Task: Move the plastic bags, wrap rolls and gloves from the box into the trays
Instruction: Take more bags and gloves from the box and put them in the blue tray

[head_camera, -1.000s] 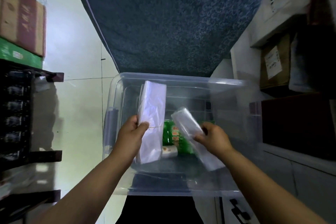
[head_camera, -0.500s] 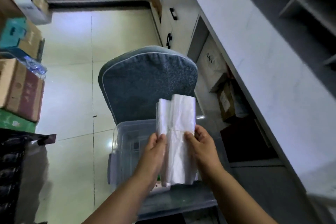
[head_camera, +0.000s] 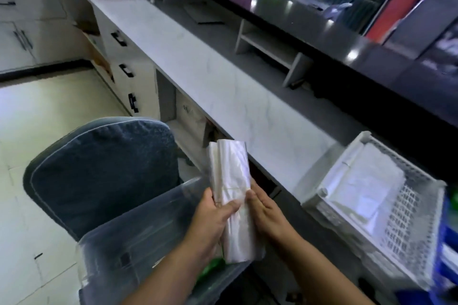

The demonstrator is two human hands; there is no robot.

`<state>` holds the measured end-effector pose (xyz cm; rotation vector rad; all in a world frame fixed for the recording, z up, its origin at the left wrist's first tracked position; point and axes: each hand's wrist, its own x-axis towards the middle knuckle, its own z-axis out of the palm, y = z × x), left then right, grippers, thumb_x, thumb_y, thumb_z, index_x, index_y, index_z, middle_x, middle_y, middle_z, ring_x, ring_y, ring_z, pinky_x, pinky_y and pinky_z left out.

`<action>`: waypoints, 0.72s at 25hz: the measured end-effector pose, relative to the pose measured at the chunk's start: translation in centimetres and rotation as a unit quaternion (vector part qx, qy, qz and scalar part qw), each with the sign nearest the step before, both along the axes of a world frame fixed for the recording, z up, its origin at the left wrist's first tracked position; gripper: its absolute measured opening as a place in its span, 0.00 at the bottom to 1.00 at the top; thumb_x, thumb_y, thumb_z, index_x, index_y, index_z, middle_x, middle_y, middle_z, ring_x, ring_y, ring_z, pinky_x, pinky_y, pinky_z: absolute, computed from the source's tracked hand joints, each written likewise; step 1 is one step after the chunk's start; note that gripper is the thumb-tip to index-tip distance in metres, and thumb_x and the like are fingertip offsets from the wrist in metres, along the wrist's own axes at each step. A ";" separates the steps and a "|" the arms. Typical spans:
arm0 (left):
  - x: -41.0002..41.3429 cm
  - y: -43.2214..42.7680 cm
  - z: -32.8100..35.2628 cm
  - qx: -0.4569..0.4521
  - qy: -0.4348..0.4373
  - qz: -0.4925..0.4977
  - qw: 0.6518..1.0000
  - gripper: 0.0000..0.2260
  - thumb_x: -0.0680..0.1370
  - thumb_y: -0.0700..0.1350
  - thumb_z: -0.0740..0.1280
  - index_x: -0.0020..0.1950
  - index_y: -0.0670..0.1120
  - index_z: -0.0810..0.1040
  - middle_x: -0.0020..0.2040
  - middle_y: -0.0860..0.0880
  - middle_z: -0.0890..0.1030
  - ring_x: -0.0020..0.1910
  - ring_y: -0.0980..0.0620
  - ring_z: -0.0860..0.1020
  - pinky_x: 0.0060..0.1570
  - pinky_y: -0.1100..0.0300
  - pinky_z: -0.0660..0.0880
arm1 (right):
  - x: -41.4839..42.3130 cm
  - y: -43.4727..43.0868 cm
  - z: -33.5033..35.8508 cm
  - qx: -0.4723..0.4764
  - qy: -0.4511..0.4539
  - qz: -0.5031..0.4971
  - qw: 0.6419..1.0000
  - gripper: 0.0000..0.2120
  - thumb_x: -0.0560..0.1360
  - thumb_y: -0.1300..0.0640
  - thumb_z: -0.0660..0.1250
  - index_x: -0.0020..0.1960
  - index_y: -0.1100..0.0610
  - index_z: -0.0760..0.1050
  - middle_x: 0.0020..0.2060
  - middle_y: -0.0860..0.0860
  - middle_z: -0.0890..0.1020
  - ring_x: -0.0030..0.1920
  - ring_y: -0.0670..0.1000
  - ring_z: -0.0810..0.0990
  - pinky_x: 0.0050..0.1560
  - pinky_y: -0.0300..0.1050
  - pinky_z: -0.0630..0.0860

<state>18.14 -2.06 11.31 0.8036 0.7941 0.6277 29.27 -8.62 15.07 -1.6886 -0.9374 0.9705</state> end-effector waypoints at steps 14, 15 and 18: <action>19.8 -11.6 11.8 0.028 -0.088 -0.164 0.982 0.13 0.62 0.42 0.76 0.44 0.44 0.81 0.35 0.45 0.84 0.36 0.47 0.83 0.32 0.57 0.79 | 15.0 -21.1 8.9 -0.007 0.027 -0.132 0.991 0.14 0.69 0.65 0.72 0.53 0.58 0.76 0.44 0.54 0.84 0.45 0.53 0.83 0.46 0.45 0.80; 21.5 -12.5 12.2 0.028 -0.080 -0.164 0.983 0.10 0.64 0.41 0.75 0.43 0.43 0.81 0.33 0.46 0.84 0.34 0.49 0.83 0.30 0.59 0.78 | 16.3 -22.4 9.1 -0.009 0.017 -0.134 0.991 0.14 0.69 0.66 0.72 0.53 0.59 0.76 0.44 0.54 0.83 0.44 0.52 0.82 0.46 0.45 0.79; 27.7 -17.0 12.7 0.003 -0.064 -0.157 0.985 0.03 0.69 0.36 0.71 0.42 0.42 0.80 0.31 0.48 0.84 0.31 0.52 0.82 0.29 0.63 0.78 | 21.7 -27.5 9.8 -0.011 -0.018 -0.143 0.989 0.12 0.70 0.67 0.71 0.52 0.60 0.75 0.43 0.54 0.81 0.43 0.50 0.80 0.44 0.44 0.77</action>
